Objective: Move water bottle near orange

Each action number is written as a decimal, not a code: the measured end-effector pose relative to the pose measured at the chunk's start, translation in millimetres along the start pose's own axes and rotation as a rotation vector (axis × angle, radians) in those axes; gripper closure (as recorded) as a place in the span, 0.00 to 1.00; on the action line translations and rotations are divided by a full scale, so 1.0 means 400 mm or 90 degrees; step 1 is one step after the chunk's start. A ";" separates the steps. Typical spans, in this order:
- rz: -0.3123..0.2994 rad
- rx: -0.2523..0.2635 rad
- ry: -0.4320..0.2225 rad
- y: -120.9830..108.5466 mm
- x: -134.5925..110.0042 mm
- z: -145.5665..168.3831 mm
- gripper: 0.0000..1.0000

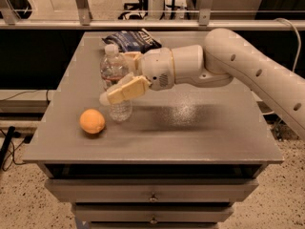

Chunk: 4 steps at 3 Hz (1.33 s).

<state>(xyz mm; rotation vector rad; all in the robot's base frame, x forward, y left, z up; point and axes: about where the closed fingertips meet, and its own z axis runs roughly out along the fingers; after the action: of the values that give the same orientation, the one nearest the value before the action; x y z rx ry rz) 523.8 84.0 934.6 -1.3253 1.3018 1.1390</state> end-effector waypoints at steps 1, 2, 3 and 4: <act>0.000 0.000 0.001 0.000 0.000 -0.001 0.00; -0.001 0.012 0.013 -0.004 0.000 -0.033 0.00; -0.014 0.043 0.044 -0.028 -0.007 -0.126 0.00; -0.026 0.134 0.073 -0.062 -0.036 -0.271 0.00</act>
Offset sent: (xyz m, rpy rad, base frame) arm 0.0007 -0.0182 -0.0009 -0.0250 0.0056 -0.0337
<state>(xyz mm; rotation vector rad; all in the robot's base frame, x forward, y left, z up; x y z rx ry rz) 549.6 -21.0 964.5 -1.2691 1.4297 0.8823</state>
